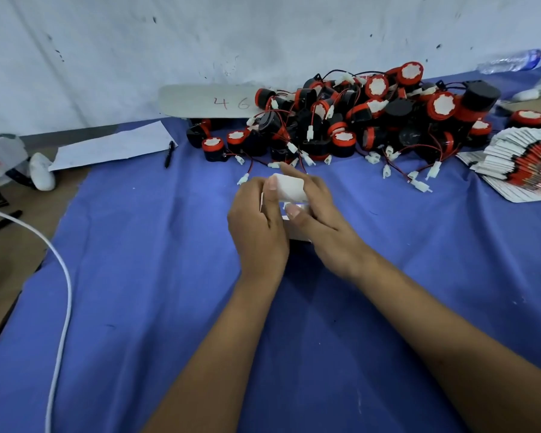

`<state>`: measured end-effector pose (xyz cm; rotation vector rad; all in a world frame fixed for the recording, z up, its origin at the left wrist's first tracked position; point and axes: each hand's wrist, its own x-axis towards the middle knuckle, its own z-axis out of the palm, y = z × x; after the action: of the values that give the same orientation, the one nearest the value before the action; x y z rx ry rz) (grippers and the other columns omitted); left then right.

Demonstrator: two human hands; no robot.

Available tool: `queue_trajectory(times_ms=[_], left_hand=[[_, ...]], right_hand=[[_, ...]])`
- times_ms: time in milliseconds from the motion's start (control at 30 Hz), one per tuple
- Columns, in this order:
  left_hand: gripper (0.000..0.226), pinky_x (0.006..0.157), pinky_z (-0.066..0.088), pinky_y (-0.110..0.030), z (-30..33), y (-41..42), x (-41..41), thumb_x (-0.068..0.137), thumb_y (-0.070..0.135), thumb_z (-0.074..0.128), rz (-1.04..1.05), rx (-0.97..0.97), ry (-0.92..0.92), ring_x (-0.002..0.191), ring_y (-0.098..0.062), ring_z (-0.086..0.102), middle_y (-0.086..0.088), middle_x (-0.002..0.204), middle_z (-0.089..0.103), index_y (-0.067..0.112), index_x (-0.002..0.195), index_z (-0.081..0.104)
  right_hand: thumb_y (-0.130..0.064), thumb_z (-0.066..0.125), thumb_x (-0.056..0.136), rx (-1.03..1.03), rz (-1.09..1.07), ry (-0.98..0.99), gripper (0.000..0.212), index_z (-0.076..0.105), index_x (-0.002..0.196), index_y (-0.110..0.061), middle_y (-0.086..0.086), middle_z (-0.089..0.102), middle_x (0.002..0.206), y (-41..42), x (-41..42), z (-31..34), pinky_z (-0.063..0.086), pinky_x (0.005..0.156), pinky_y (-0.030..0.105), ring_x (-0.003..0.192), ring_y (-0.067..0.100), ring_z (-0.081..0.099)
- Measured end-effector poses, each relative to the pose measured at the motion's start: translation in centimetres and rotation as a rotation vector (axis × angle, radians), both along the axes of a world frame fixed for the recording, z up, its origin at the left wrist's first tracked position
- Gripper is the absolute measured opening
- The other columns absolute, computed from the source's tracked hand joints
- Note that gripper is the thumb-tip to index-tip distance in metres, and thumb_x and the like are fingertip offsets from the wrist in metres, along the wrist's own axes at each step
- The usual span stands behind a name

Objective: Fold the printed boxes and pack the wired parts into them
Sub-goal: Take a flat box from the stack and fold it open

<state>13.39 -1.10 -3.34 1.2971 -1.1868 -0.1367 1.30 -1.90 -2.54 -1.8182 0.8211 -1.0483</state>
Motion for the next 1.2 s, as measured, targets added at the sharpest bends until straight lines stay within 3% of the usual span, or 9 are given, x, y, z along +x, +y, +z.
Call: queue_trajectory(times_ms=[100, 233, 333, 400, 567, 767, 967, 1100, 1200], left_hand=[[0.024, 0.088, 0.050, -0.040, 0.5, 0.4, -1.0, 0.107, 0.032, 0.043, -0.211, -0.006, -0.051, 0.101, -0.017, 0.061, 0.008, 0.102, 0.066, 0.018, 0.103, 0.062], [0.058, 0.114, 0.035, -0.035, 0.5, 1.0, -1.8, 0.100, 0.070, 0.032, -0.444, 0.088, -0.187, 0.136, -0.012, 0.038, 0.026, 0.139, 0.049, 0.032, 0.141, 0.050], [0.045, 0.125, 0.023, -0.043, 0.5, 0.9, -1.4, 0.104, 0.048, 0.029, -0.532, 0.127, -0.047, 0.148, -0.009, 0.026, 0.033, 0.146, 0.040, 0.043, 0.148, 0.040], [0.051, 0.125, 0.023, -0.043, 0.5, 0.8, -1.1, 0.101, 0.023, 0.032, -0.527, 0.108, -0.009, 0.148, -0.009, 0.028, 0.024, 0.150, 0.043, 0.036, 0.150, 0.042], [0.063, 0.118, 0.039, -0.040, -0.1, 0.4, -1.2, 0.096, 0.007, 0.039, -0.478, 0.099, 0.089, 0.140, -0.010, 0.046, 0.003, 0.149, 0.051, 0.030, 0.155, 0.034], [0.058, 0.113, 0.047, -0.039, -0.5, -0.2, -0.7, 0.095, -0.005, 0.040, -0.429, 0.057, 0.104, 0.134, -0.012, 0.055, 0.004, 0.143, 0.058, 0.020, 0.148, 0.045], [0.049, 0.118, 0.039, -0.030, 0.2, 0.0, -0.7, 0.095, 0.004, 0.041, -0.494, 0.016, 0.272, 0.141, -0.006, 0.047, 0.004, 0.147, 0.056, 0.028, 0.136, 0.052], [0.044, 0.105, 0.042, -0.014, 0.1, -0.1, -0.4, 0.101, 0.006, 0.039, -0.449, 0.119, 0.363, 0.129, 0.009, 0.052, 0.014, 0.140, 0.059, 0.018, 0.140, 0.057], [0.042, 0.106, 0.046, -0.019, 0.3, -0.2, -0.3, 0.107, 0.000, 0.038, -0.461, 0.163, 0.361, 0.127, 0.002, 0.057, 0.011, 0.136, 0.063, 0.014, 0.139, 0.061]], right_hand=[[-0.010, 0.055, 0.104, 0.075, -0.085, -0.178, 0.051, 0.045, 0.150, -0.030, 0.003, 0.055, 0.141, -0.7, -0.3, 0.1, 0.046, 0.111, 0.049, 0.131, 0.022, 0.055], [0.004, 0.055, 0.100, 0.147, -0.126, -0.308, 0.058, 0.049, 0.147, -0.029, 0.008, 0.059, 0.137, -1.6, -1.4, 0.1, 0.049, 0.105, 0.056, 0.119, 0.028, 0.062], [0.001, 0.050, 0.103, 0.166, -0.152, -0.318, 0.047, 0.052, 0.145, -0.020, 0.006, 0.060, 0.141, -1.9, -1.5, -0.2, 0.043, 0.112, 0.057, 0.132, 0.025, 0.056], [0.001, 0.046, 0.105, 0.168, -0.136, -0.322, 0.041, 0.055, 0.142, -0.015, 0.005, 0.063, 0.138, -1.8, -1.2, -0.1, 0.042, 0.113, 0.053, 0.131, 0.021, 0.057], [0.001, 0.037, 0.100, 0.200, -0.045, -0.363, 0.049, 0.066, 0.133, -0.021, -0.001, 0.062, 0.137, -1.1, -1.2, 0.3, 0.050, 0.105, 0.044, 0.127, 0.019, 0.058], [-0.045, 0.039, 0.100, 0.088, -0.089, -0.238, 0.043, 0.073, 0.118, -0.026, 0.002, 0.060, 0.134, -0.9, -0.6, 0.3, 0.040, 0.113, 0.047, 0.132, 0.018, 0.053], [-0.024, 0.060, 0.091, 0.175, -0.112, -0.307, 0.025, 0.075, 0.111, -0.020, 0.002, 0.073, 0.112, -1.5, -1.5, 0.1, 0.052, 0.097, 0.050, 0.108, 0.031, 0.065], [-0.022, 0.066, 0.086, 0.142, -0.094, -0.316, 0.030, 0.074, 0.114, -0.026, -0.003, 0.072, 0.119, -1.6, -1.5, -0.1, 0.055, 0.094, 0.042, 0.113, 0.020, 0.065], [-0.022, 0.068, 0.086, 0.122, -0.065, -0.277, 0.036, 0.072, 0.121, -0.029, -0.002, 0.069, 0.122, -1.8, -1.7, -0.2, 0.057, 0.093, 0.036, 0.112, 0.018, 0.066]])
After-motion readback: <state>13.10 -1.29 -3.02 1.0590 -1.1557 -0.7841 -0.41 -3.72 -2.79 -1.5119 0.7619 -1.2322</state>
